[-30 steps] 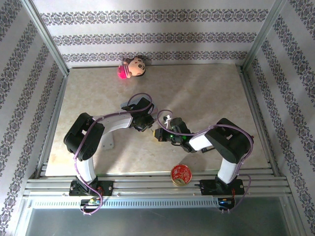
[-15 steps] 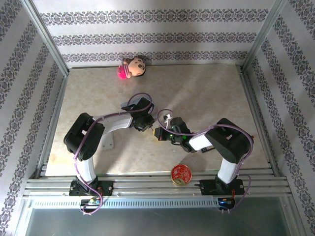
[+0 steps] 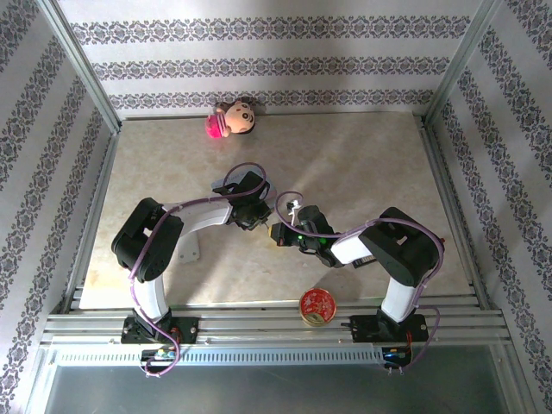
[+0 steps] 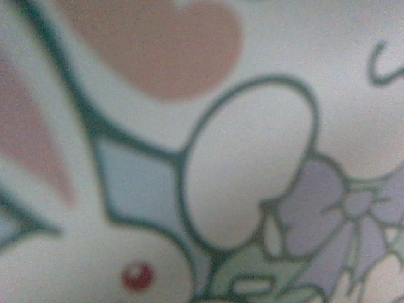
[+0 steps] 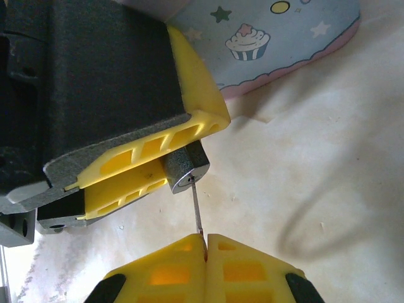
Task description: Unlock a padlock with a key
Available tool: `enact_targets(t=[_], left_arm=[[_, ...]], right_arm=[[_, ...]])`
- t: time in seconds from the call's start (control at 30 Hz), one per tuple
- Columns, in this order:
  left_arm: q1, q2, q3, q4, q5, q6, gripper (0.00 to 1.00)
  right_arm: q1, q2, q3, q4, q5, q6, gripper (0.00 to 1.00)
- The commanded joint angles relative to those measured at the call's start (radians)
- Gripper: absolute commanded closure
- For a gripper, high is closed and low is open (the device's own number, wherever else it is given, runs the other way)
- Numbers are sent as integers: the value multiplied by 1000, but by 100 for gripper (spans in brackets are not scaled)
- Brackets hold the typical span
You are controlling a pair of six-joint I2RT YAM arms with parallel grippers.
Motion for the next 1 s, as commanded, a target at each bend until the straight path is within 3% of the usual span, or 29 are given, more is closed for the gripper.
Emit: enact_targets(t=[0.0,0.97], left_arm=[[-4,-20,-18,12,43,-24,82],[-4,-33,-42,33,55,-29,84]], right_arm=[[9,7,24,65,22,1,100],[9,-45,-12,83,106,4,100]])
